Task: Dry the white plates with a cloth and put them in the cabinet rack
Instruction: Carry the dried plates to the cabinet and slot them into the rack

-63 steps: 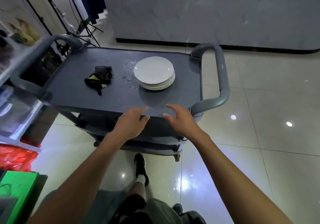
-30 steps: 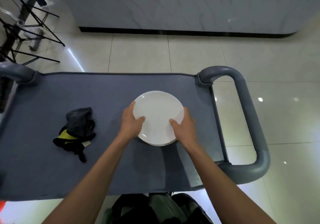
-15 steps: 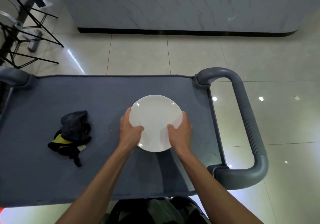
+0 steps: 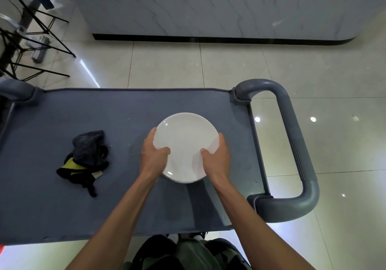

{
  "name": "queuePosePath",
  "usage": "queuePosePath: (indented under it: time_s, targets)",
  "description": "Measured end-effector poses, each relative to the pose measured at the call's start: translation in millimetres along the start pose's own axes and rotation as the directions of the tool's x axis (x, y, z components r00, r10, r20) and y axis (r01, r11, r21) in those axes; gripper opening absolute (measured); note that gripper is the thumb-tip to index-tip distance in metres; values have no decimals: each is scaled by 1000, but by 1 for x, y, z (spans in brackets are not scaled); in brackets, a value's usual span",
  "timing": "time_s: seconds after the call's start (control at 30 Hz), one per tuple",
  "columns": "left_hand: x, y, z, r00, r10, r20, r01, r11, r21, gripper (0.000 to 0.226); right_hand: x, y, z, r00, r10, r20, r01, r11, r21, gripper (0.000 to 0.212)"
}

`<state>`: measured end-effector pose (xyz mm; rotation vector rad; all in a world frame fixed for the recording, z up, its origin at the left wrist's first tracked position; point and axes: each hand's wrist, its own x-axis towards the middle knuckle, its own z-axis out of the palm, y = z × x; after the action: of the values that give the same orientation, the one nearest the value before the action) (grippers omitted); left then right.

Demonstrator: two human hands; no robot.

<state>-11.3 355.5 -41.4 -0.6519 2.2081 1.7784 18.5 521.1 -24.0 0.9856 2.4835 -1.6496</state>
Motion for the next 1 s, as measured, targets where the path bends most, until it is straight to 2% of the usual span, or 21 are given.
queuePosePath:
  time_s: [0.07,0.17,0.33,0.47,0.67,0.87,1.0]
  targets:
    - [-1,0,-2,999,41,19,-41,999,11,60,1,-1,-2,1000,-10,-5,10,1000,4,51]
    - [-4,2,-4,997,79,-1,-79,997,-15,56,2,-5,-3,999,-39,-13,39,999,-2,50]
    - [-1,7,-7,994,105,-19,-105,994,-15,65,-7,-8,-4,1000,-12,2,12,1000,-12,73]
    - [-2,5,-13,987,155,-35,-151,984,94,77,-13,-12,-3,999,-38,-1,38,999,-10,75]
    - [-7,7,-19,963,267,23,-266,943,201,88,-20,-13,-7,993,-114,1,114,993,-32,66]
    - [-12,18,-16,920,372,122,-391,894,218,88,-31,-9,-13,993,-96,-69,94,995,-29,71]
    - [-16,23,-7,893,392,222,-440,866,237,85,-37,-6,-27,988,-66,-140,60,997,-44,77]
